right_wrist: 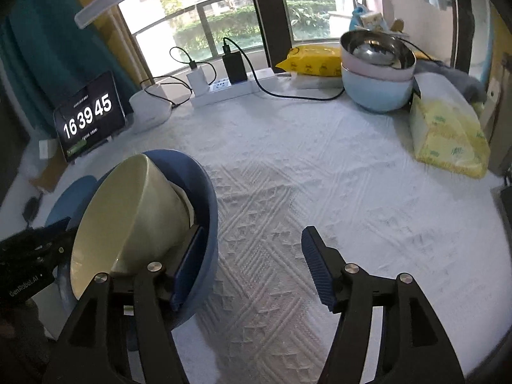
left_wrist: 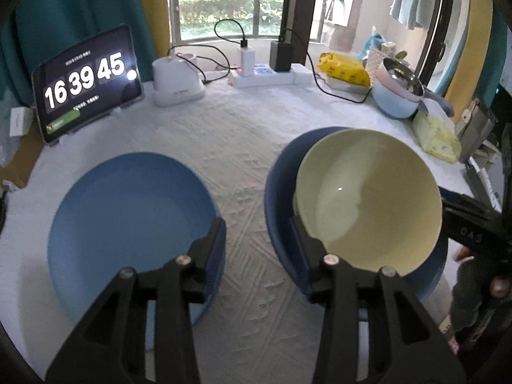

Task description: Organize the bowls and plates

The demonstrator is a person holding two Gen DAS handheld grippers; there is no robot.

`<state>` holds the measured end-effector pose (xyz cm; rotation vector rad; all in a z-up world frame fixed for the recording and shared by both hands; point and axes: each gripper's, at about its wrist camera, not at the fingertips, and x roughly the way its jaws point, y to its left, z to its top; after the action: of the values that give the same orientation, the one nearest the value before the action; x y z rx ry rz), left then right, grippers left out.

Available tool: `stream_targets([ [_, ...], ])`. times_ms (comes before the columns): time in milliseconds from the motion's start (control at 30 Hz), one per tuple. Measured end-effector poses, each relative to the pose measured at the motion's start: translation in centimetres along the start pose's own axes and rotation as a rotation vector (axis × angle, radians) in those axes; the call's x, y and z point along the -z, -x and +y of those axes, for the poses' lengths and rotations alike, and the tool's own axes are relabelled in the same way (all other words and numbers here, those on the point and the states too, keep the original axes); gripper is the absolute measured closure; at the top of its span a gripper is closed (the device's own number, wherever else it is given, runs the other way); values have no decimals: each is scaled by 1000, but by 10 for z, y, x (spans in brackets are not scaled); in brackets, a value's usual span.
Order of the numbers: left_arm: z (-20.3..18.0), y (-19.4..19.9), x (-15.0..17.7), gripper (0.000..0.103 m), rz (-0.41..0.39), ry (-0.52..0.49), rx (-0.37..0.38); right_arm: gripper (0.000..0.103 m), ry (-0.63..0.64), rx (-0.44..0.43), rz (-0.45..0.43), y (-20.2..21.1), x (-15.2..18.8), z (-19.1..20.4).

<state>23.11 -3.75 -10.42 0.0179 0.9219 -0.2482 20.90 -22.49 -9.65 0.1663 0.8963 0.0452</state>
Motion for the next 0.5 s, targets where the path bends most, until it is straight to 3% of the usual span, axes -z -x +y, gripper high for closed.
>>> stream_targets([
  [267, 3, -1, 2, 60, -26, 40, 25, 38, -40, -38, -43, -4, 4, -6],
  [500, 0, 1, 7, 67, -71, 46, 14, 58, -46, -50, -96, -1, 7, 3],
])
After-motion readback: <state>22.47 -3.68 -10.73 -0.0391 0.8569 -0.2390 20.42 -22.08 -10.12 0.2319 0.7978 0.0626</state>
